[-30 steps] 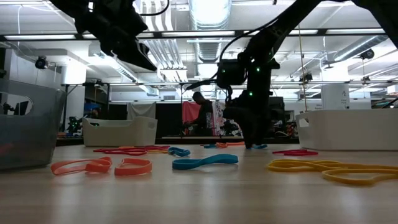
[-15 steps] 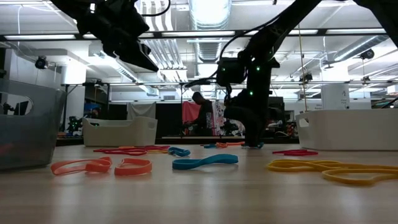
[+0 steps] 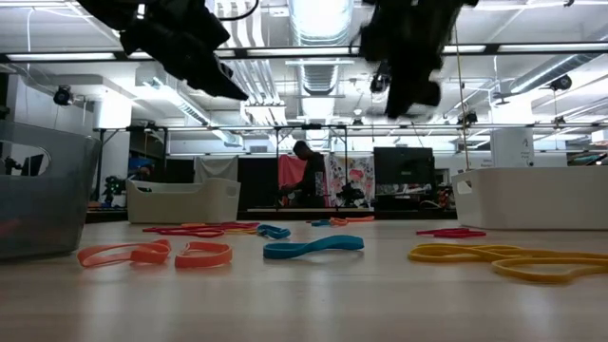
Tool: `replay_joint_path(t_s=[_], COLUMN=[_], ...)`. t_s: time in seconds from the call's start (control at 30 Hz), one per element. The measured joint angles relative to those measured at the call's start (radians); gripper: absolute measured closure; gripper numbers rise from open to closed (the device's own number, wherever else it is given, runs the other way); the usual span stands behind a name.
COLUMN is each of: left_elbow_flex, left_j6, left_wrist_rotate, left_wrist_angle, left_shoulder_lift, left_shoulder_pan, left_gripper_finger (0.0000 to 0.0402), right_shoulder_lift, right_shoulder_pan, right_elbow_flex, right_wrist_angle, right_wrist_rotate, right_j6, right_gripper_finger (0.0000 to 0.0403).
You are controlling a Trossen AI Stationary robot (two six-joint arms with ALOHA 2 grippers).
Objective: Sort rubber bands into baskets
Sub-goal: Put the blue rubber band into the transparent bin, then put the yellow rubber band into the gray bin
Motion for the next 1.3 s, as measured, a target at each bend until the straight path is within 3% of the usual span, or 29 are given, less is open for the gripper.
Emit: replay_joint_path(t_s=[0.1,0.37,0.53,0.67,0.87,1.17,1.3], left_elbow_flex=[0.000,0.000,0.000,0.000,0.000,0.000,0.000], left_j6=[-0.018,-0.026,-0.056,-0.068,-0.082,-0.148,-0.154], left_wrist_rotate=[0.027,0.034,0.033,0.033,0.032,0.030,0.030], left_wrist_angle=[0.044,0.113,0.111,0.117,0.124,0.123,0.124], left_shoulder_lift=[0.000,0.000,0.000,0.000,0.000,0.000,0.004], left_shoulder_pan=[0.000,-0.019,-0.060,-0.114,-0.183,-0.250,-0.306], left_gripper_finger=[0.0363,0.0363,0.0363,0.0363,0.0363,0.0363,0.0363], right_shoulder_lift=[-0.055,-0.108,-0.103,-0.084,-0.076,-0.076,-0.076], right_shoulder_pan=[0.118,0.411,0.533,0.603,0.640,0.644,0.646], right_elbow_flex=[0.000,0.000,-0.005,-0.006,-0.009,-0.040,-0.042], right_wrist_angle=[-0.034,-0.268,-0.464,-0.555,-0.570,-0.572,-0.519], right_wrist_rotate=[-0.079,-0.126,-0.123,-0.114,-0.066,-0.057,0.103], right_j6=[0.095,0.487,0.837,0.990,1.081,1.050,0.957], right_gripper_finger=[0.0394,0.0394,0.0394,0.0392,0.0359,0.0290,0.0272])
